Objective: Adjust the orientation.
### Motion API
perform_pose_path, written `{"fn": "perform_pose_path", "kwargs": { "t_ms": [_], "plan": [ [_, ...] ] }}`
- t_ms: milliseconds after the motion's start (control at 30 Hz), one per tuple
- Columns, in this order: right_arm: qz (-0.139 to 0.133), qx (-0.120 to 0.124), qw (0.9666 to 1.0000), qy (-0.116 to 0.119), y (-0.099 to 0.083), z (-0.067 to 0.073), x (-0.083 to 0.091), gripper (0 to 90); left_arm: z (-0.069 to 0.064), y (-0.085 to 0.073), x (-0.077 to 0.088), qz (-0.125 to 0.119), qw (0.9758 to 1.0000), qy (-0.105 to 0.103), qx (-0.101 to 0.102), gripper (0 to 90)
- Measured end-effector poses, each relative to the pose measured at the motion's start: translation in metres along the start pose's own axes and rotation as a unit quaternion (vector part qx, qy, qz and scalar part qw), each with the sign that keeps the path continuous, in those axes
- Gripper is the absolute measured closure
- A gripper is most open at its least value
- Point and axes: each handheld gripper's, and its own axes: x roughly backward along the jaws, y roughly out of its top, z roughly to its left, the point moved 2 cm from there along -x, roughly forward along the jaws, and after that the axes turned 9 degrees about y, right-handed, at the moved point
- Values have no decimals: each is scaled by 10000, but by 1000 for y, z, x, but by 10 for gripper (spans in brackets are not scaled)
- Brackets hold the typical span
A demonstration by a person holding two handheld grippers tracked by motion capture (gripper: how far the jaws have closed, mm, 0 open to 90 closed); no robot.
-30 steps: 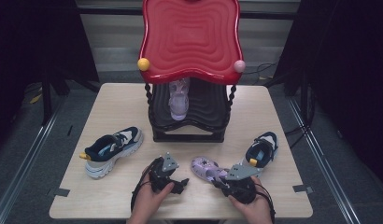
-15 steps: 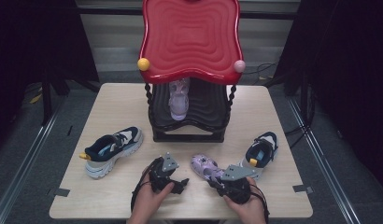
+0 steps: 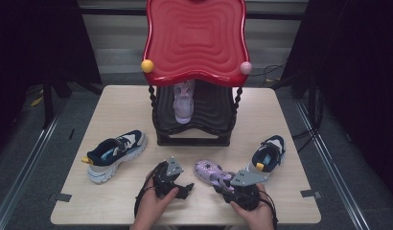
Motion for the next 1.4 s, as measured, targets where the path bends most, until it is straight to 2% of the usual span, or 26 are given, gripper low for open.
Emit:
{"fn": "perform_pose_path", "kwargs": {
  "t_ms": [333,433,600,767,900,1233,1400],
  "plan": [
    [-174,195,9996,-93,-4,0,0,665,0,0,0,1,10000,-1,1,144],
    [-246,157,9995,-133,-6,0,1,668,0,0,0,2,10000,0,0,144],
    [-313,219,9992,-135,-7,-1,0,705,0,0,0,4,10000,-1,-2,144],
    [-397,174,9988,-229,-8,-1,0,740,0,0,0,2,10000,10,-5,144],
    [-444,193,9986,-224,-8,0,0,811,0,0,0,4,10000,8,-5,144],
    [-676,143,9967,-430,-8,2,1,829,0,0,0,4,10000,8,-5,144],
    [-759,116,9960,-453,-5,5,4,829,0,0,0,5,10000,17,-12,144]
  ]
}}
